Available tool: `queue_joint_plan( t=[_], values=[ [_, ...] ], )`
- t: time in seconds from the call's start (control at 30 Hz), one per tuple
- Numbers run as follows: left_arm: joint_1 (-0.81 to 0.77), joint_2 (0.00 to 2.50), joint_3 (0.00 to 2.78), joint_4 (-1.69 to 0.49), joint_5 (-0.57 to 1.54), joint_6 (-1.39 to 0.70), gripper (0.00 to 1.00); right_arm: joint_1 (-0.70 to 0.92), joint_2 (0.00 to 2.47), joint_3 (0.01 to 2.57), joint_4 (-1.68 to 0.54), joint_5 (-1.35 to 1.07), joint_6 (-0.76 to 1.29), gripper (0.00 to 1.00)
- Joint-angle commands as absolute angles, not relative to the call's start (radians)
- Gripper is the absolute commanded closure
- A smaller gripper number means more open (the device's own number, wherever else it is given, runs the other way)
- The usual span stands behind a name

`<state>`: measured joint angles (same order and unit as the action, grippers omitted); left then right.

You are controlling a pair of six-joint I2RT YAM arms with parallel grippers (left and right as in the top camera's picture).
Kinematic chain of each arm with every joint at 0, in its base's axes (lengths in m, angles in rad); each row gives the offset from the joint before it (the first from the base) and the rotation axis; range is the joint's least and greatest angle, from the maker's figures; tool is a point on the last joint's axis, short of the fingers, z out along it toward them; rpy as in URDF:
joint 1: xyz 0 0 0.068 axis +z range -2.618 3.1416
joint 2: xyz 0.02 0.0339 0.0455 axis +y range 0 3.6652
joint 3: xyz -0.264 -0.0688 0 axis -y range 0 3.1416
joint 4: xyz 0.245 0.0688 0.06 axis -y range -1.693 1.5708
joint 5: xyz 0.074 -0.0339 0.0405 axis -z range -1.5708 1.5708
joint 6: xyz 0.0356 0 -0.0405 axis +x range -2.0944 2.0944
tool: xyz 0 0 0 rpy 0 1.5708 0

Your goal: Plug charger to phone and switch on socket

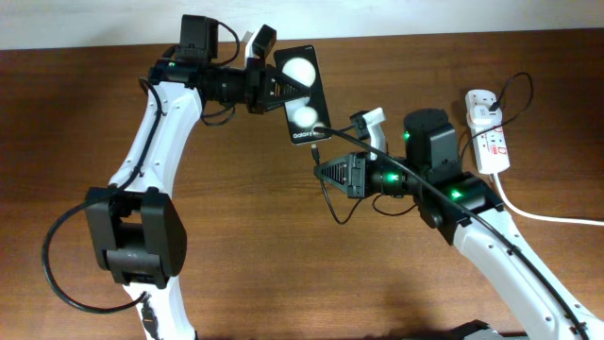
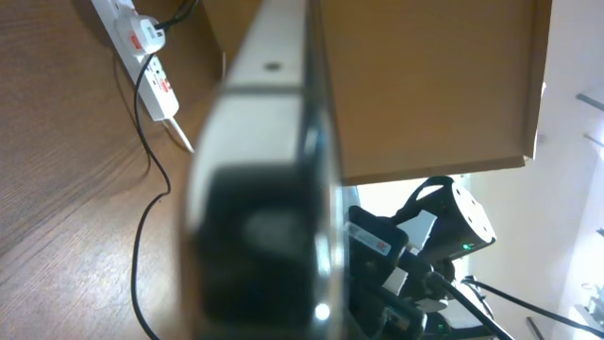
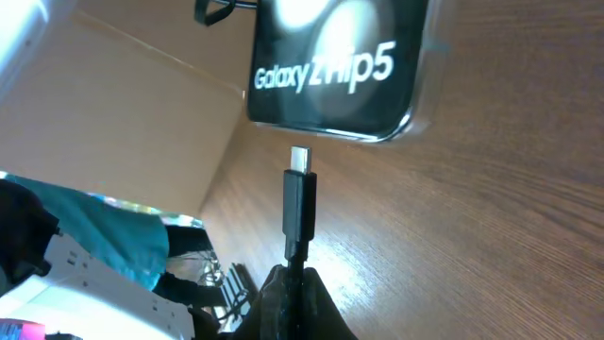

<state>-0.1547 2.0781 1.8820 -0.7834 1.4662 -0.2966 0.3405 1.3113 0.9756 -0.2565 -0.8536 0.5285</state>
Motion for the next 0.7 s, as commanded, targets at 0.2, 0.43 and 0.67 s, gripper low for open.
queue_joint_plan(
  t=[0.2,0.43,0.67],
  values=[
    [-0.161,2.049,1.893,-0.771,1.496,-0.303,1.0,0.347,1.322,0.969,-0.241,-0.85,0.541,0.96],
    [-0.161,2.049,1.893,-0.771,1.496,-0.303,1.0,0.347,1.322,0.969,-0.223,-0.848,0.559,0.96],
    [-0.161,2.049,1.893,-0.771,1.504,-0.303,1.0,0.345,1.322,0.969,-0.22,-0.834,0.559,0.96]
  ],
)
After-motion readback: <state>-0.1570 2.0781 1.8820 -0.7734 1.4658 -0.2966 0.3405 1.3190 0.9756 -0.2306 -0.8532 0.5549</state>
